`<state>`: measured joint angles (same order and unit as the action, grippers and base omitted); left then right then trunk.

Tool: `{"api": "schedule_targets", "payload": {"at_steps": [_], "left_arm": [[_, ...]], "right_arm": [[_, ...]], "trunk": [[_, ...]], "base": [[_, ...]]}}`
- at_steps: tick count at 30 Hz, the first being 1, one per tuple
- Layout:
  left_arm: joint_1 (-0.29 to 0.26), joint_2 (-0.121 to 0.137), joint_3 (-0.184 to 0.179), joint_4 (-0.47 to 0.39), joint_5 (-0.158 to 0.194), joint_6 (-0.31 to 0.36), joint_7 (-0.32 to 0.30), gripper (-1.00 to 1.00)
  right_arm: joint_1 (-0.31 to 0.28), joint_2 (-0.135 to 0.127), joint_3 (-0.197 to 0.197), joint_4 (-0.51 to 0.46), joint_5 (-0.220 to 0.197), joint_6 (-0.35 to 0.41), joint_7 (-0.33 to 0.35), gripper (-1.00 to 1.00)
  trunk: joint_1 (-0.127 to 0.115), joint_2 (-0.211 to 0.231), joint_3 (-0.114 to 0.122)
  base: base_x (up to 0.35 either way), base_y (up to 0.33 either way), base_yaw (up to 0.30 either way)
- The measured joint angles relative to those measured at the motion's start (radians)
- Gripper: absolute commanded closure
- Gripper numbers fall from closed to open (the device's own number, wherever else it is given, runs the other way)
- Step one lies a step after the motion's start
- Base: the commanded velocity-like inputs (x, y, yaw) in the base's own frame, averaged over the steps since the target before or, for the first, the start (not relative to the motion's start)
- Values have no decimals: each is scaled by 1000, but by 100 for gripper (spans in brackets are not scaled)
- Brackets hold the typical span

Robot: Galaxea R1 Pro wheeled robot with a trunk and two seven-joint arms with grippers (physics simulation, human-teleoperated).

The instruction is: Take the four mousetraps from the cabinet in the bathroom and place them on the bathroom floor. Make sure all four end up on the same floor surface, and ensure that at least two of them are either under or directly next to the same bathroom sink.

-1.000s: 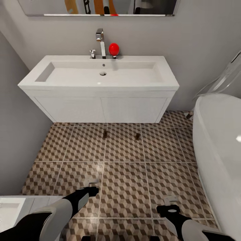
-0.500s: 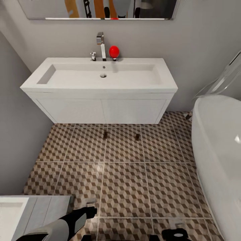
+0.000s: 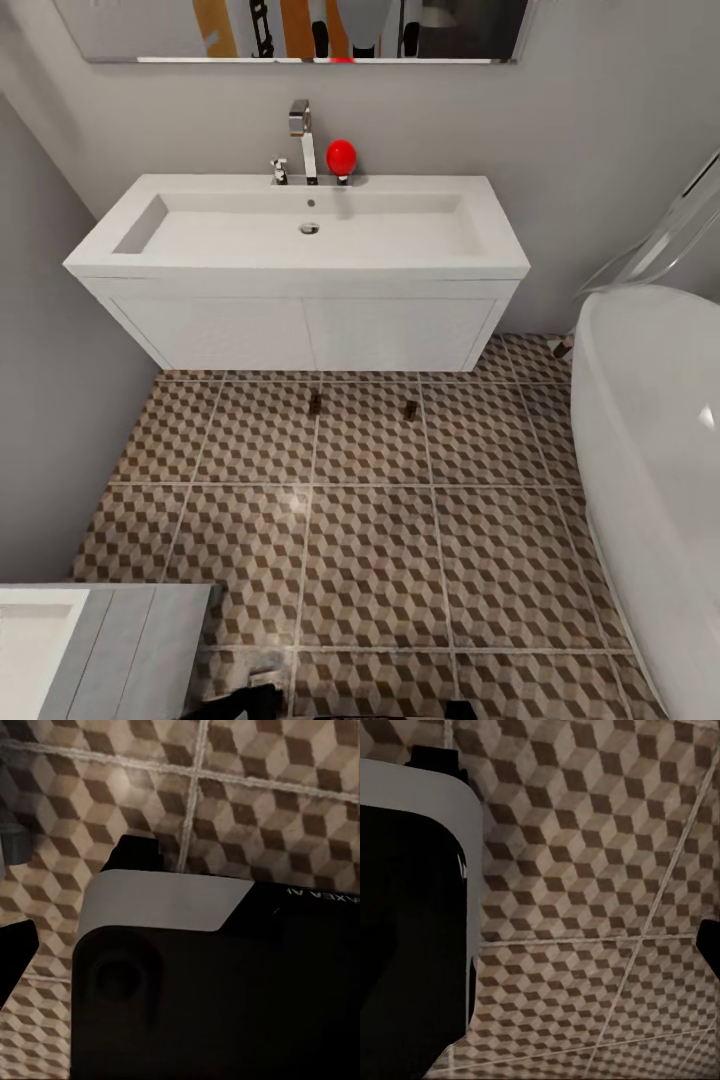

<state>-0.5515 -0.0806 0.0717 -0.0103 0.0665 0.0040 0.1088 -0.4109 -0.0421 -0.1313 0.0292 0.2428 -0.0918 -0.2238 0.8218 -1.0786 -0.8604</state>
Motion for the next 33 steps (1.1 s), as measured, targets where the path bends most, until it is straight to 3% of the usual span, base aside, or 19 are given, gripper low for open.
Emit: {"api": "schedule_targets", "payload": {"at_steps": [15,33], "left_arm": [[137,15,0,0,2,-19,0,-100],[245,24,0,2,2,-79,0,-100]], "right_arm": [[131,0,0,0,-1,-75,0,-100],[173,1,0,0,-1,-90,26,-100]], "trunk": [[0,0,14],[0,0,42]], "base": [[0,0,0],[0,0,0]]}}
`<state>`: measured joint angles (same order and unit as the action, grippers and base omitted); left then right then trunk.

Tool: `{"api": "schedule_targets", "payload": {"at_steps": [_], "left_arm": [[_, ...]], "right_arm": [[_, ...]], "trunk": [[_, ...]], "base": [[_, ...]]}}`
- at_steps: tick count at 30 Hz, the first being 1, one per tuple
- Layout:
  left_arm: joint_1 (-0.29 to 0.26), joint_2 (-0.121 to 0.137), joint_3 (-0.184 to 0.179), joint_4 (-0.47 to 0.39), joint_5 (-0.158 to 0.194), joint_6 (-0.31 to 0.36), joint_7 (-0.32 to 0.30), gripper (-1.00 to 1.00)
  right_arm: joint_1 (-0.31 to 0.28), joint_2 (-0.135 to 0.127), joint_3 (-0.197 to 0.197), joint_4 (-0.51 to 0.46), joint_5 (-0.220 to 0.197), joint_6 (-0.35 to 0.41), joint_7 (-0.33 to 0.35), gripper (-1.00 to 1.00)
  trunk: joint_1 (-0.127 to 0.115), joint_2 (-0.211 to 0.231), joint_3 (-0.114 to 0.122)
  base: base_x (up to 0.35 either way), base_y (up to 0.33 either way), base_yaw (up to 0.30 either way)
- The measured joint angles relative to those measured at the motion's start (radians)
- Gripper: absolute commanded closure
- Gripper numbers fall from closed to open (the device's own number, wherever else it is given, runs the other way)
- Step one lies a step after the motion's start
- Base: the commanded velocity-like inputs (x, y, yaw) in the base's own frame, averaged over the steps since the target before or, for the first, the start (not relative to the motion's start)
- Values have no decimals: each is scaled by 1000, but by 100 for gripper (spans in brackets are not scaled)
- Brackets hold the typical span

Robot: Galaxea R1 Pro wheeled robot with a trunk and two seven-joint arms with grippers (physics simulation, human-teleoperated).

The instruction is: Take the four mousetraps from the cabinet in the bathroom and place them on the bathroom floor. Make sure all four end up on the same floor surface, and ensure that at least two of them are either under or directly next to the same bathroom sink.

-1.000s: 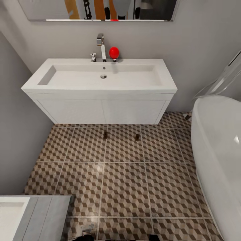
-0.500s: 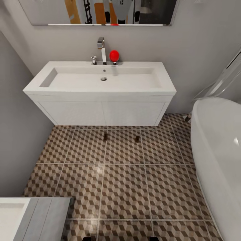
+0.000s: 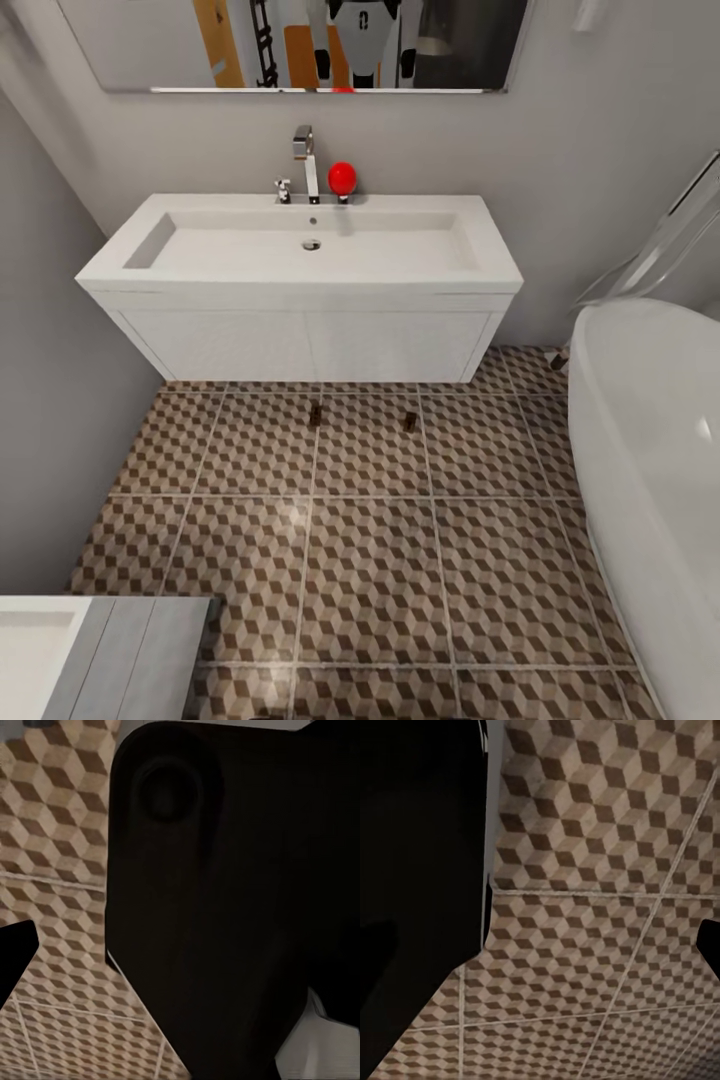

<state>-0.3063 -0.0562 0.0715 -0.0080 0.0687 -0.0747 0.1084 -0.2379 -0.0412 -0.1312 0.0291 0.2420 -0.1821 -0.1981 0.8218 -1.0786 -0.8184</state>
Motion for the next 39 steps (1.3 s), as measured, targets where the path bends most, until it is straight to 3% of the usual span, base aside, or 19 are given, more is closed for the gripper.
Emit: {"api": "schedule_targets", "payload": {"at_steps": [13,27,39], "left_arm": [[36,1,0,3,1,-44,0,-100],[40,1,0,3,2,-46,1,-100],[40,0,0,2,2,-42,2,-100]], "right_arm": [[8,-1,0,0,-1,-1,10,-100],[9,1,0,0,-3,0,10,-100],[9,2,0,0,-4,11,14,-100]], "trunk": [[0,0,20],[0,0,41],[0,0,45]], "base": [[0,0,0],[0,0,-20],[0,0,-15]]}}
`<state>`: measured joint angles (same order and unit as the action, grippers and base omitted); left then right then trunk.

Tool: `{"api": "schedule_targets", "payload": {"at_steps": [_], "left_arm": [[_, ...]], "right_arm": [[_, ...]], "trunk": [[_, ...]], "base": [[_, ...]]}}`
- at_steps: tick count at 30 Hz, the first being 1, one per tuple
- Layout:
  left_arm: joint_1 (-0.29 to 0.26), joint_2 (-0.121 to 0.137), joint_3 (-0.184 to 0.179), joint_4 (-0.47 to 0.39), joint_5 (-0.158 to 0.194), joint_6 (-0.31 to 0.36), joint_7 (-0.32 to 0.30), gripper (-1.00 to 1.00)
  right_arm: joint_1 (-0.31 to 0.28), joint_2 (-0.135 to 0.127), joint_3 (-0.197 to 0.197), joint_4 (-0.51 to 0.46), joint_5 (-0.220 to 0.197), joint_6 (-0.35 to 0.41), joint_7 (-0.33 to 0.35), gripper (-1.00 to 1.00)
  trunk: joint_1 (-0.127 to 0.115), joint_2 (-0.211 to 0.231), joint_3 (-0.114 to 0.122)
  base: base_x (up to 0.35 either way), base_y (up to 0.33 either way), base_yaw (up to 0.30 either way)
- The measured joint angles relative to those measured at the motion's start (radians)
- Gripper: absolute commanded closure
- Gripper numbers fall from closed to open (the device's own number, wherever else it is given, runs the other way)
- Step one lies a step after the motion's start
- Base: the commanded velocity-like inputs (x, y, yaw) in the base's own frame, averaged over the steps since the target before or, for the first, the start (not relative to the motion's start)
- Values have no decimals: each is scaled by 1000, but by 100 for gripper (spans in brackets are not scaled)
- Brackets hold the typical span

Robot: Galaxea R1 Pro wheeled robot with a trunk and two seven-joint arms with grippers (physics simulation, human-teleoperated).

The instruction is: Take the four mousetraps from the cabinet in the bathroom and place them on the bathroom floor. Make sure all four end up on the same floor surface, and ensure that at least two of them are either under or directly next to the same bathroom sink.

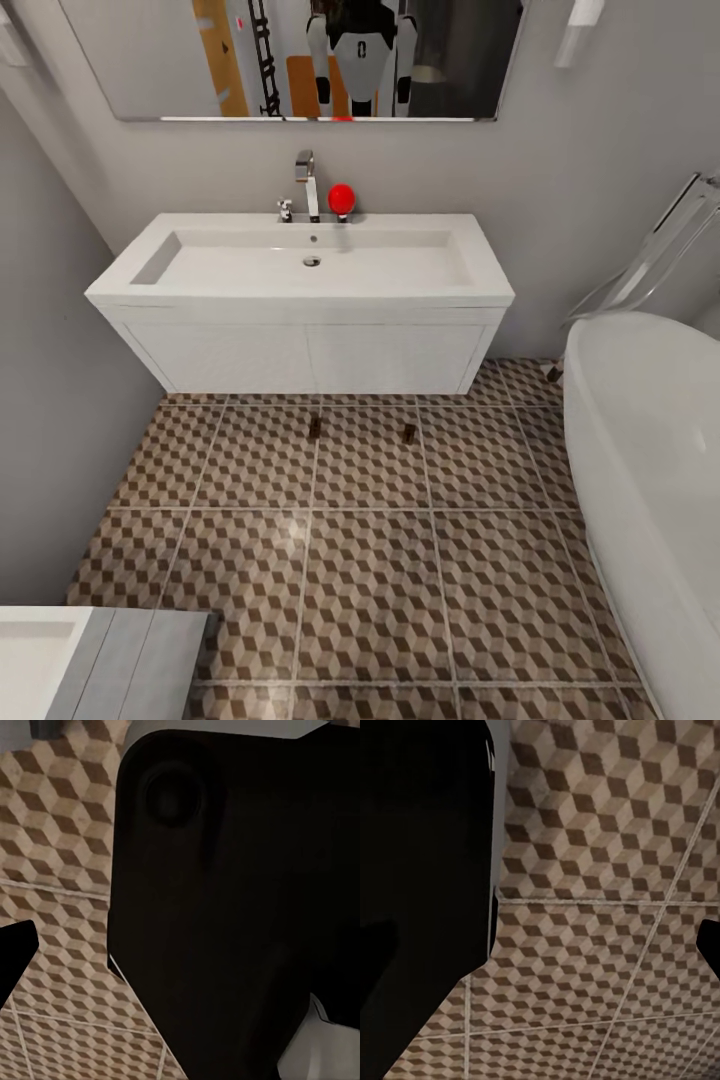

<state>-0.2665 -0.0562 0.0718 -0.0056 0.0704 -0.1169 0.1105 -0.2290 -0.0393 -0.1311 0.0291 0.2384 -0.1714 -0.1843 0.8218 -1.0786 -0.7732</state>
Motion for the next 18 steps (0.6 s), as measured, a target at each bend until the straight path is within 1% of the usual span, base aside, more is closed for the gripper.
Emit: {"api": "schedule_targets", "payload": {"at_steps": [7,18], "left_arm": [[0,1,0,1,0,1,0,-100],[0,11,0,1,1,1,1,-100]], "right_arm": [[0,-1,0,0,1,0,2,-100],[9,-2,0,1,0,-7,2,-100]], "trunk": [[0,0,2],[0,0,16]], "base": [[0,0,-2],[0,0,0]]}}
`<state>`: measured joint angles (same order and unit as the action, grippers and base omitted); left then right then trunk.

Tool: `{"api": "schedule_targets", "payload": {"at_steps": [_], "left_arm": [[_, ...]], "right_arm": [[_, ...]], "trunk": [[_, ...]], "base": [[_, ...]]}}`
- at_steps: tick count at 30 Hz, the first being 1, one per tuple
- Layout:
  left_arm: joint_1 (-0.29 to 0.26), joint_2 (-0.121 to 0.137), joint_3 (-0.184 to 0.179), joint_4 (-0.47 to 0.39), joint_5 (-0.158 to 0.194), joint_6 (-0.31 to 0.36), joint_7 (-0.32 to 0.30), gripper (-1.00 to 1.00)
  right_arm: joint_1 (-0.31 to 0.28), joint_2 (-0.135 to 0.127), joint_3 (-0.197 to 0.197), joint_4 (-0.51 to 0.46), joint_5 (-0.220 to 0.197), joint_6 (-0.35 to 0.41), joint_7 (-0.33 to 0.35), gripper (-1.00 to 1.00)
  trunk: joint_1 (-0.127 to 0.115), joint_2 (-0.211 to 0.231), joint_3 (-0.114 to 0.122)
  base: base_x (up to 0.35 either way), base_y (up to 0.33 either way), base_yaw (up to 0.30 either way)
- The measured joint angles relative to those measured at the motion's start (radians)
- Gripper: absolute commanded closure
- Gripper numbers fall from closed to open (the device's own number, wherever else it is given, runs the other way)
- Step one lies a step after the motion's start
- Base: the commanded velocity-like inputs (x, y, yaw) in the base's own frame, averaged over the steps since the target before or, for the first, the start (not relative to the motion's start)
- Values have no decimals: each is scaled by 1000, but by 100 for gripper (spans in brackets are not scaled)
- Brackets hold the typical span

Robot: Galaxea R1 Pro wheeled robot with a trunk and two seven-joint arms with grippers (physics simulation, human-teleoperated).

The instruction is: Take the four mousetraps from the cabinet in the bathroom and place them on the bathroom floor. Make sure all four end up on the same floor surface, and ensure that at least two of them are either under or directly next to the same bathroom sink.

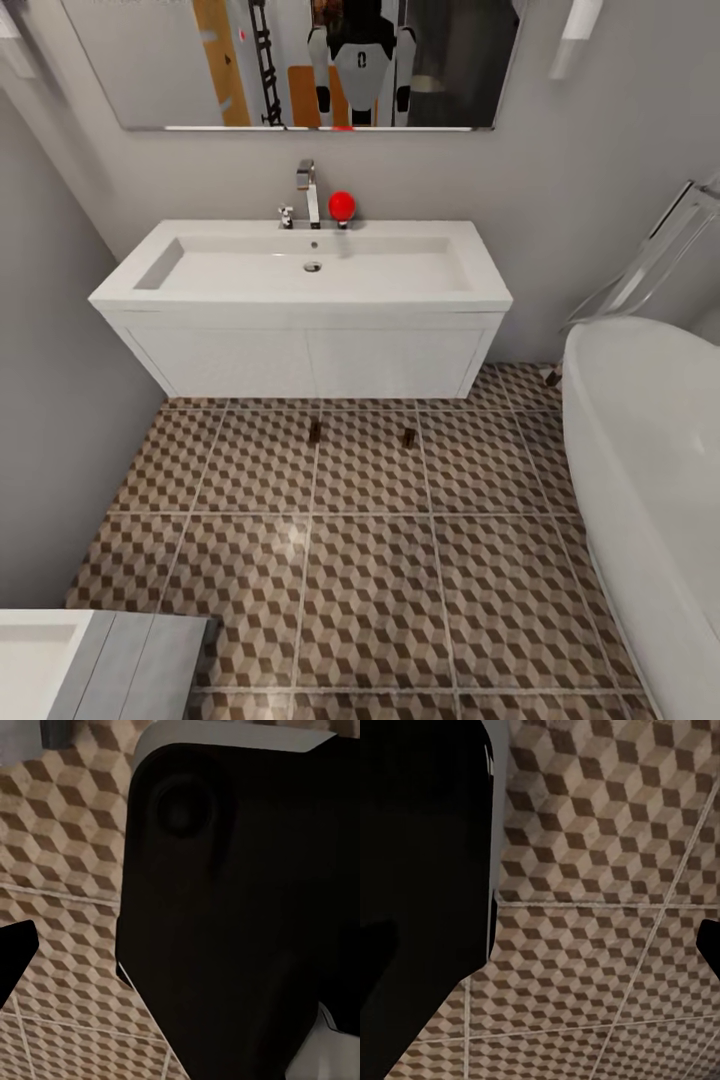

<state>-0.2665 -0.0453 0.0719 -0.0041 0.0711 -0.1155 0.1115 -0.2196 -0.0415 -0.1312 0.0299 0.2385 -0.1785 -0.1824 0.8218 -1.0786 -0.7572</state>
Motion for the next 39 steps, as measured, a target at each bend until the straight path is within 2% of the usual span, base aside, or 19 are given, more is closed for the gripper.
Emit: {"api": "schedule_targets", "payload": {"at_steps": [21,39], "left_arm": [[12,1,0,0,-1,-1,-1,-100],[12,1,-1,0,-1,-3,-1,-100]], "right_arm": [[10,-2,0,-1,6,-21,3,-100],[11,-1,1,-1,6,-23,55,-100]], "trunk": [[0,0,28],[0,0,42]], "base": [[0,0,0],[0,0,0]]}}
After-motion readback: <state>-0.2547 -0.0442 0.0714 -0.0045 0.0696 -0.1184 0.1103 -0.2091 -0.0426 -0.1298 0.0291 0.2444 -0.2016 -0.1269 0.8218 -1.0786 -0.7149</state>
